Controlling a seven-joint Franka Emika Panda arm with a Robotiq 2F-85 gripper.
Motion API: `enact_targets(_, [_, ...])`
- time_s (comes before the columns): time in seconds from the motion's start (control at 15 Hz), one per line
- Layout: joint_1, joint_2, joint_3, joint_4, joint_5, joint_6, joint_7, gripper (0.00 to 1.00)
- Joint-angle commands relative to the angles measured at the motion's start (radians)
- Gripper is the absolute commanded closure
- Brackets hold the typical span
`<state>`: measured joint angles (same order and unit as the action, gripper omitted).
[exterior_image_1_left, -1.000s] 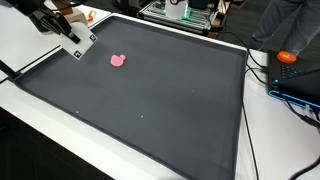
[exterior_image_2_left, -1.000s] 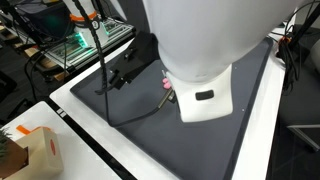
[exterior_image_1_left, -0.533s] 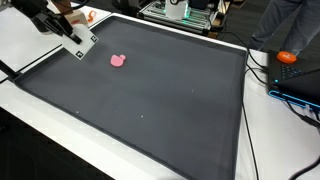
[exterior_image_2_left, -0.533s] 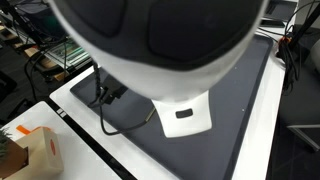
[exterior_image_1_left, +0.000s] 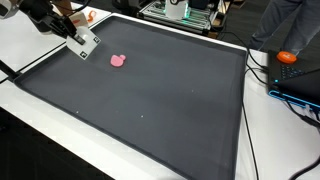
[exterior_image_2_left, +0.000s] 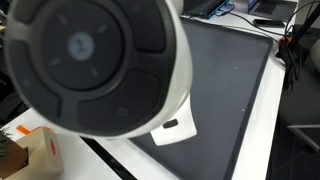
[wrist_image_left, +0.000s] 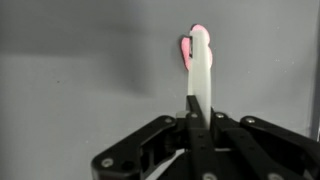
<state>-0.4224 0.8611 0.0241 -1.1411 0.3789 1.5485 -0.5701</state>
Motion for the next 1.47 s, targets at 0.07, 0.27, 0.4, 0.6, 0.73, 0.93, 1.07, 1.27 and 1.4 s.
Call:
enact_targets(0.07, [-0.03,-0.047,0.012,-0.1,0.039,0.053,-0.082,0.99])
enact_targets(0.27, [-0.031,-0.064,0.011,-0.139,0.045,0.092,-0.123,0.99])
enact_targets(0.4, [-0.029,-0.078,0.011,-0.168,0.05,0.118,-0.146,0.99])
enact_targets(0.6, [-0.027,-0.105,0.011,-0.222,0.058,0.168,-0.174,0.99])
enact_targets(0.73, [-0.025,-0.124,0.01,-0.256,0.06,0.196,-0.196,0.99])
enact_targets(0.93, [-0.021,-0.154,0.009,-0.311,0.064,0.241,-0.223,0.99])
enact_targets(1.07, [-0.015,-0.177,0.007,-0.349,0.065,0.273,-0.237,0.99])
enact_targets(1.27, [-0.004,-0.213,0.006,-0.405,0.065,0.325,-0.253,0.99])
enact_targets(1.4, [0.008,-0.241,0.006,-0.447,0.062,0.37,-0.259,0.99])
